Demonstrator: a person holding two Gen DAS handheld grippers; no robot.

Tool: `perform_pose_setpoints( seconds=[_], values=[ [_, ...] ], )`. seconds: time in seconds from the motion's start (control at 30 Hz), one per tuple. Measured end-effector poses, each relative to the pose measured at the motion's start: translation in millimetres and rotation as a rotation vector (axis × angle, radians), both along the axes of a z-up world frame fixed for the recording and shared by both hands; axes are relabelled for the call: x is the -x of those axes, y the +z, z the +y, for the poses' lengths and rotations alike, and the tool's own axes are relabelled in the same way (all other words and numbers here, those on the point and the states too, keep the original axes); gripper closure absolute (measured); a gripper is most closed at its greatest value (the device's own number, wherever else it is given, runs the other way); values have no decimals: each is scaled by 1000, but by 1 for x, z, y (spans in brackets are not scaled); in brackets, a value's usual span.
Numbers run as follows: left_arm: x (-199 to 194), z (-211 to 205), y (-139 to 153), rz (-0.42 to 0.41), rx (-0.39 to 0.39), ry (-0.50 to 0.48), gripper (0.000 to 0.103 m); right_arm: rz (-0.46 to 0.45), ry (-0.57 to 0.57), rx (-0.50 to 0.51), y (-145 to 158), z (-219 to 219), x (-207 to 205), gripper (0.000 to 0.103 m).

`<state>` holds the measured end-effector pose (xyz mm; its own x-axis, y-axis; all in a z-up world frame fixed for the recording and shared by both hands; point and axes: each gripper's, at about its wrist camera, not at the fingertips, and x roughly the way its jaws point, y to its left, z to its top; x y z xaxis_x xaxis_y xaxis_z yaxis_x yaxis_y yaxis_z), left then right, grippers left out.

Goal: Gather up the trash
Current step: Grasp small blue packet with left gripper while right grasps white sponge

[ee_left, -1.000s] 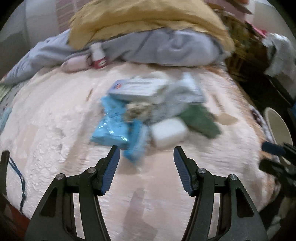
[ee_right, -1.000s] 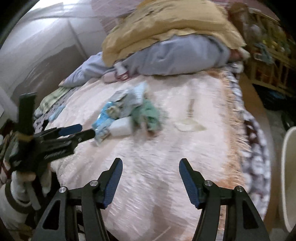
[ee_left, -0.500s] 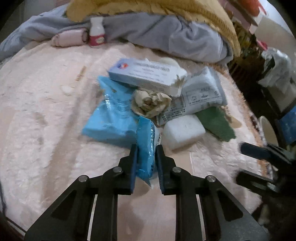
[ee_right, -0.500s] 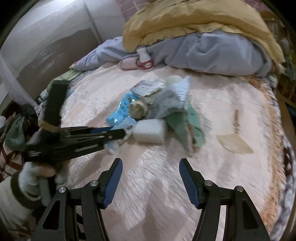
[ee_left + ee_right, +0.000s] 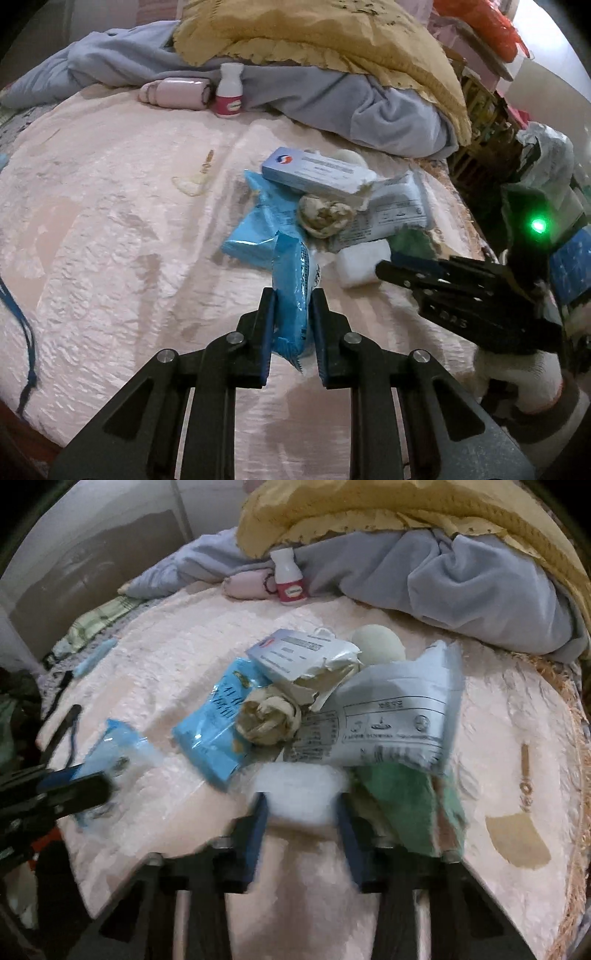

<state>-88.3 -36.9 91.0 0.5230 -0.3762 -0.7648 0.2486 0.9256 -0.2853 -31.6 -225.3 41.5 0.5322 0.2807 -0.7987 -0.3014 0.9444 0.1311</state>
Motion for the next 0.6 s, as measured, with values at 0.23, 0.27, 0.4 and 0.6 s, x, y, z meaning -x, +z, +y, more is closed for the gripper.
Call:
perform_pose_setpoints(
  seconds=[0.23, 0.27, 0.4, 0.6],
  values=[
    [8, -21, 9, -24, 4, -18, 86, 2, 19, -14, 8, -13, 21, 76],
    [10, -20, 11, -32, -2, -17, 86, -4, 11, -5, 7, -10, 20, 60],
    [15, -8, 14, -40, -16, 0, 86, 3, 7, -25, 1, 5, 9, 44],
    [13, -1, 8, -27, -13, 21, 86, 19, -35, 8, -15, 18, -14, 60]
  ],
)
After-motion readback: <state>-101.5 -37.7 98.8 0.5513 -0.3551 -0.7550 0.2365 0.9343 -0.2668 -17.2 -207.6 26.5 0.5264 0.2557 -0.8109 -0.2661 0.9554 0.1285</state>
